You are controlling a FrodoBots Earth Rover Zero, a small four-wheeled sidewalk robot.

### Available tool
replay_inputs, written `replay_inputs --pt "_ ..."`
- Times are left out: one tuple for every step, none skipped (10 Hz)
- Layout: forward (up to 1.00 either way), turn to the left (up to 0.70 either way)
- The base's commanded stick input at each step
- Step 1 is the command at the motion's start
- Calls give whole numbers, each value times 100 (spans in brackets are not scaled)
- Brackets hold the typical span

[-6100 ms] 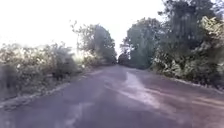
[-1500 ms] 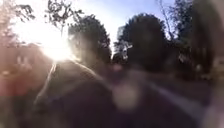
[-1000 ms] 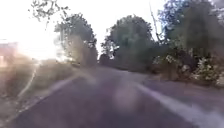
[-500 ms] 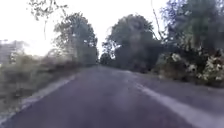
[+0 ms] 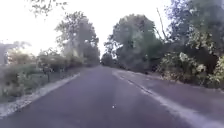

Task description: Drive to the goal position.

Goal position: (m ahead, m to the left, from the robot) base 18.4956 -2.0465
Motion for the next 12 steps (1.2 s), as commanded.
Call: replay_inputs --pt "100 0" --pt "100 0" --pt "100 0" --pt "100 0" --pt "100 0" --pt "100 0" --pt "100 0" --pt "100 0" --pt "100 0" --pt "100 0" --pt "100 0" --pt "100 0"
